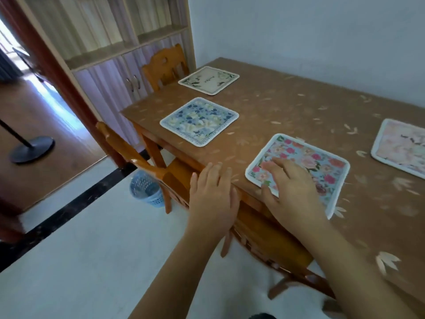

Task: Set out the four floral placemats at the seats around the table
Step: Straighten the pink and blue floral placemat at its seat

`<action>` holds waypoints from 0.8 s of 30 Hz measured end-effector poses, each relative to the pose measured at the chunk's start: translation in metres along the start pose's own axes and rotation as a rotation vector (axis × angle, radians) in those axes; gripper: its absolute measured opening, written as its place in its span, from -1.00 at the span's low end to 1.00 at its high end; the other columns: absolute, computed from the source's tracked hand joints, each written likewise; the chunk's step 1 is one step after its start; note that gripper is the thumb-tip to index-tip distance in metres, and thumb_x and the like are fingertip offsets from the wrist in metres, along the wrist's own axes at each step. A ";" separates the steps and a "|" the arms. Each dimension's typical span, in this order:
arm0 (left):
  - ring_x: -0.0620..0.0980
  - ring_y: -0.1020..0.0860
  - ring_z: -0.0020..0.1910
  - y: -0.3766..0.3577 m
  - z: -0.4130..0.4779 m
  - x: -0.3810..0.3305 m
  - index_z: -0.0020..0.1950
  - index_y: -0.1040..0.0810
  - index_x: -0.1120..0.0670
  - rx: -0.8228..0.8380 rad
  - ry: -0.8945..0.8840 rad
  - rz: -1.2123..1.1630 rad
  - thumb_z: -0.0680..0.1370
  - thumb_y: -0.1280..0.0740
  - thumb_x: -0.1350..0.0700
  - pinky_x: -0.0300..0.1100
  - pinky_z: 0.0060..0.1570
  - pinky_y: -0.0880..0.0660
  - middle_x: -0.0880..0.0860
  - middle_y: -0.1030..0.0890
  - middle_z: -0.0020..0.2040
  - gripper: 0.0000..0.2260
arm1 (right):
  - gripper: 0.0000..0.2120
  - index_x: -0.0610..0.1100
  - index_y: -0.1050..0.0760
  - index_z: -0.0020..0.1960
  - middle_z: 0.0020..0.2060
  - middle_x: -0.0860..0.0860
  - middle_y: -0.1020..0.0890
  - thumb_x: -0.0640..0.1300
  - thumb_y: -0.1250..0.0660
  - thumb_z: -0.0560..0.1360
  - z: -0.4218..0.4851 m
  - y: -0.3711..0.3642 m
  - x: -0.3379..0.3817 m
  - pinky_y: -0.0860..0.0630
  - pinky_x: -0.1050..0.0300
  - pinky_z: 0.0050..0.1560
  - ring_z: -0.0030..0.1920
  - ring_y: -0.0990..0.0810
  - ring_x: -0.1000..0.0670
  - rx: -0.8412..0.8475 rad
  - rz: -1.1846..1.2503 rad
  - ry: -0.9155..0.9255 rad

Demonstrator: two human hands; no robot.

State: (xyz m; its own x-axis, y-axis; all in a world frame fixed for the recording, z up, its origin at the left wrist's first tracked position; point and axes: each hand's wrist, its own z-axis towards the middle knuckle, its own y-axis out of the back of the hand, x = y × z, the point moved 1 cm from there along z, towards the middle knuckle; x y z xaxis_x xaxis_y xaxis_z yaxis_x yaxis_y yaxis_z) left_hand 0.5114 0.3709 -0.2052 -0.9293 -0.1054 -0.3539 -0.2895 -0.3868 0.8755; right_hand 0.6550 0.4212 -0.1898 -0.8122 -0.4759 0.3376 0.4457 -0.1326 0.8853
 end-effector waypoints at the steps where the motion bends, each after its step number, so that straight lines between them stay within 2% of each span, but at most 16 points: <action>1: 0.11 -0.22 0.40 0.001 0.007 0.006 0.34 -0.36 0.09 0.002 -0.022 -0.011 0.56 -0.19 0.06 0.01 0.33 0.03 0.12 -0.37 0.38 -0.64 | -0.65 -0.24 -0.47 0.19 0.18 -0.21 -0.52 -0.22 -0.37 0.42 0.002 -0.002 0.004 -0.34 -0.23 0.21 0.20 -0.43 -0.23 -0.006 -0.003 -0.028; 4: 0.17 -0.34 0.33 -0.001 0.025 0.015 0.28 -0.43 0.16 -0.003 -0.086 -0.060 0.51 -0.27 0.13 0.14 0.30 -0.18 0.18 -0.46 0.30 -0.66 | -0.63 -0.23 -0.45 0.22 0.20 -0.21 -0.50 -0.20 -0.35 0.43 0.008 -0.006 0.008 -0.34 -0.23 0.22 0.21 -0.42 -0.23 -0.004 -0.032 -0.105; 6: 0.19 -0.39 0.29 -0.005 0.036 0.020 0.25 -0.46 0.19 0.002 -0.158 -0.106 0.49 -0.31 0.17 0.17 0.27 -0.24 0.21 -0.49 0.26 -0.66 | -0.62 -0.25 -0.44 0.22 0.19 -0.23 -0.50 -0.21 -0.36 0.43 0.012 -0.008 0.006 -0.37 -0.24 0.20 0.20 -0.43 -0.25 -0.018 -0.050 -0.156; 11: 0.17 -0.33 0.33 -0.023 0.074 0.037 0.27 -0.43 0.20 0.063 -0.238 -0.177 0.50 -0.28 0.17 0.11 0.33 -0.17 0.21 -0.45 0.30 -0.66 | -0.62 -0.27 -0.44 0.23 0.22 -0.24 -0.48 -0.16 -0.33 0.46 0.031 -0.021 -0.004 -0.38 -0.25 0.21 0.22 -0.41 -0.25 -0.039 -0.108 -0.241; 19: 0.21 -0.38 0.29 -0.075 0.157 0.030 0.25 -0.45 0.21 0.141 -0.460 -0.159 0.47 -0.32 0.17 0.24 0.25 -0.29 0.23 -0.49 0.25 -0.64 | -0.60 -0.29 -0.45 0.20 0.16 -0.28 -0.52 -0.17 -0.38 0.42 0.079 -0.048 -0.048 -0.43 -0.30 0.13 0.15 -0.47 -0.30 -0.077 -0.159 -0.307; 24: 0.18 -0.35 0.30 -0.136 0.183 0.023 0.23 -0.46 0.20 0.280 -0.588 -0.167 0.48 -0.31 0.13 0.17 0.31 -0.18 0.22 -0.48 0.25 -0.66 | -0.57 -0.26 -0.47 0.20 0.18 -0.25 -0.51 -0.06 -0.39 0.41 0.083 -0.068 -0.088 -0.34 -0.31 0.22 0.25 -0.41 -0.28 -0.010 -0.207 -0.344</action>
State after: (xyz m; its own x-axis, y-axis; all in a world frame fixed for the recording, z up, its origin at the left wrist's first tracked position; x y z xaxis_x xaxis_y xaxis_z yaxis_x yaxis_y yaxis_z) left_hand 0.4874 0.5886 -0.2727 -0.8141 0.4822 -0.3237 -0.4153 -0.0936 0.9049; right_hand 0.6647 0.5442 -0.2534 -0.9631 -0.1195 0.2412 0.2616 -0.2043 0.9433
